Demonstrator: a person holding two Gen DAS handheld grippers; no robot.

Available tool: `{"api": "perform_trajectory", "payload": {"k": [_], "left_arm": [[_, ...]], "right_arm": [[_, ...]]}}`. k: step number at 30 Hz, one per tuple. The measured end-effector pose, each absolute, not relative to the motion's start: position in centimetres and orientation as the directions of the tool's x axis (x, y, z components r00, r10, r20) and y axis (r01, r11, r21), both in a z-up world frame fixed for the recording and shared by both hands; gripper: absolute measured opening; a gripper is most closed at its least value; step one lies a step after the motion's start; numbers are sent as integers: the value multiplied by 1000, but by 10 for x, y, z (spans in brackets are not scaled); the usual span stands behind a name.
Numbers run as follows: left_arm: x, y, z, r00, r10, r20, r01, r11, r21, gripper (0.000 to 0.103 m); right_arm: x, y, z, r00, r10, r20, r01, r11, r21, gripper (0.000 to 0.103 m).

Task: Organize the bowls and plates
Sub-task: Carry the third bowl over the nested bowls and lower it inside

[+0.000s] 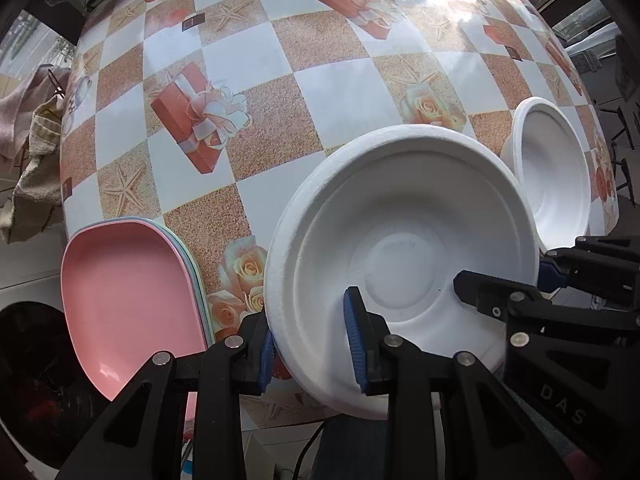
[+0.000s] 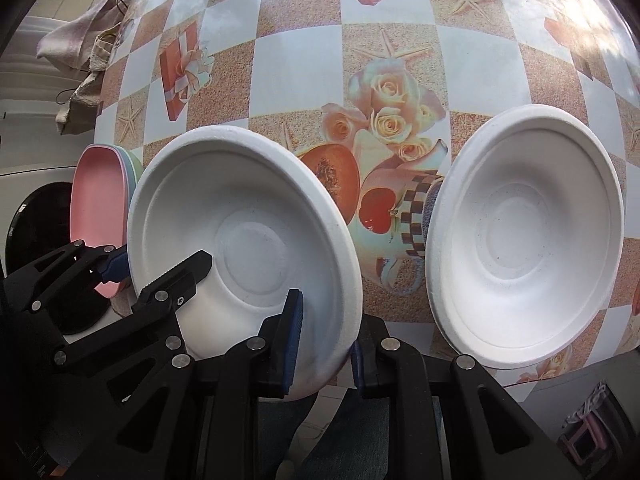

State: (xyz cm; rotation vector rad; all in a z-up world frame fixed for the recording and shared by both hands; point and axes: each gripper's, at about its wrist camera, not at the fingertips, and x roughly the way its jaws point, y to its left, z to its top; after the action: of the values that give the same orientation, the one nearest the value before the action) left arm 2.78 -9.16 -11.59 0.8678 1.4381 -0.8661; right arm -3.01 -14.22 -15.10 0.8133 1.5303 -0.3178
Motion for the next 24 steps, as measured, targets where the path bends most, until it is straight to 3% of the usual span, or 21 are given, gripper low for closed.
{"api": "perform_trajectory", "payload": {"k": [13, 24], "left_arm": [[8, -137, -57, 2, -94, -996, 949, 314, -27, 33], [-35, -190, -62, -25, -114, -993, 991, 125, -39, 33]], "right_arm": [[-72, -177, -95, 178, 193, -965, 727, 635, 261, 24], [-131, -214, -89, 193, 137, -972, 844, 482, 235, 24]]}}
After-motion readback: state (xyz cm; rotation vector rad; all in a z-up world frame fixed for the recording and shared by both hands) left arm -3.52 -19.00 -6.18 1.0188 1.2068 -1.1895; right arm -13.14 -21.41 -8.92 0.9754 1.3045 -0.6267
